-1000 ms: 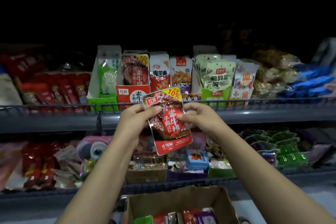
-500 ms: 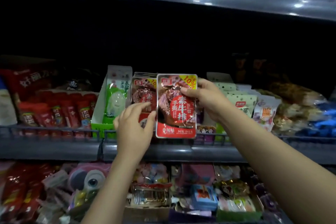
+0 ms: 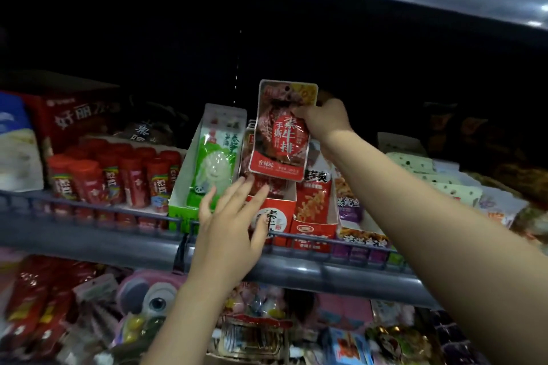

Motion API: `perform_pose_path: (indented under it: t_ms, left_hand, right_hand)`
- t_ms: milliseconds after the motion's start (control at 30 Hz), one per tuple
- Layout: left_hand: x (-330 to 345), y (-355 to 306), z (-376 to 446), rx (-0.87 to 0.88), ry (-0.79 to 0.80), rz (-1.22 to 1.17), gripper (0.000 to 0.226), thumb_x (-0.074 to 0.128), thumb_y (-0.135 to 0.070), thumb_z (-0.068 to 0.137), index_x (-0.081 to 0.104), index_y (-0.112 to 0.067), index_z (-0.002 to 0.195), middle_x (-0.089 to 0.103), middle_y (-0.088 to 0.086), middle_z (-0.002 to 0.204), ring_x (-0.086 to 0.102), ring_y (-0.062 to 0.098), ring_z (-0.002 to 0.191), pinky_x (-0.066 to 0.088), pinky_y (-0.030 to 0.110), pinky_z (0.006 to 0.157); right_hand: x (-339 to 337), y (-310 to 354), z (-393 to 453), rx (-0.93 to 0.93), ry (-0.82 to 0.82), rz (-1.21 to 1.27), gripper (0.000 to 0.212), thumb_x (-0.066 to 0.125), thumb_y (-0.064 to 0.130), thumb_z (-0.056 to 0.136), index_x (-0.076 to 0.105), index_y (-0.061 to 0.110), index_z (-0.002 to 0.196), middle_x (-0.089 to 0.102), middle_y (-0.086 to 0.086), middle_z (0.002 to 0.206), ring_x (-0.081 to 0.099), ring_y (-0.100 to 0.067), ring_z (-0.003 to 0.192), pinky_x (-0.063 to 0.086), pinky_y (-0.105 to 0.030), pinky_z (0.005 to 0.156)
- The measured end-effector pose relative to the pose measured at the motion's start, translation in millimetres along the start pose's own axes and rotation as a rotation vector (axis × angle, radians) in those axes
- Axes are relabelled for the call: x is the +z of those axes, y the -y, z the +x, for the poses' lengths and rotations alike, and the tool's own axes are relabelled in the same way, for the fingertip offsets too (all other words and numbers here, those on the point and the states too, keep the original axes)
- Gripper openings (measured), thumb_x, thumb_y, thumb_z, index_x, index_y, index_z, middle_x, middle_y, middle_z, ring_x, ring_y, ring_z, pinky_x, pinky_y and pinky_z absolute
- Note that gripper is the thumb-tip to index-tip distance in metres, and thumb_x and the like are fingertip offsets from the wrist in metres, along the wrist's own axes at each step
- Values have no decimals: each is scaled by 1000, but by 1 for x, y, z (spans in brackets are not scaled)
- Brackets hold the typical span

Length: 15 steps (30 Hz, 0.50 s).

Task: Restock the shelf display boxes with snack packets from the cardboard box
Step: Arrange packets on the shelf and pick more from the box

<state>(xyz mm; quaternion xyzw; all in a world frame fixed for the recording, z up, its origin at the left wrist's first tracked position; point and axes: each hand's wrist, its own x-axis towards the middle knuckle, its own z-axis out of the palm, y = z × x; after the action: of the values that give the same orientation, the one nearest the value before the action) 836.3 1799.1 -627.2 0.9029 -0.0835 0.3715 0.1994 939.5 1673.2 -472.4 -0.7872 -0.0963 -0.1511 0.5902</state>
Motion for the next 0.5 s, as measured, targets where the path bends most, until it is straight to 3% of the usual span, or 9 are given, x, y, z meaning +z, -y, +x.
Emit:
perform_pose_path:
  t_ms: [233,400,500]
  left_hand:
    - [3,1,-2,23,5,33,51,37,-33,86,52,-22,133,49,2,140,39,17,133,23,45,112]
    - [5,0,-3,14,26,50,53,37,-32,85,48,-22,136,48,2,141,34,16,135,22,41,113]
    - [4,0,-3,13,24,44,54,37,-30,84,49,-21,136,47,4,142,31,16,135,12,35,112]
  right_hand:
    - [27,-9,17,52,135,-146,11,66,19,84,56,19,79,65,-2,81,66,-20,79,54,-32,73]
    - [35,-12,15,23,118,-102,13,68,20,83,60,14,92,66,-4,86,66,-21,81,54,-31,74]
    - [35,-16,13,-4,131,-148,15,68,18,83,60,13,95,68,-8,95,66,-23,87,55,-36,81]
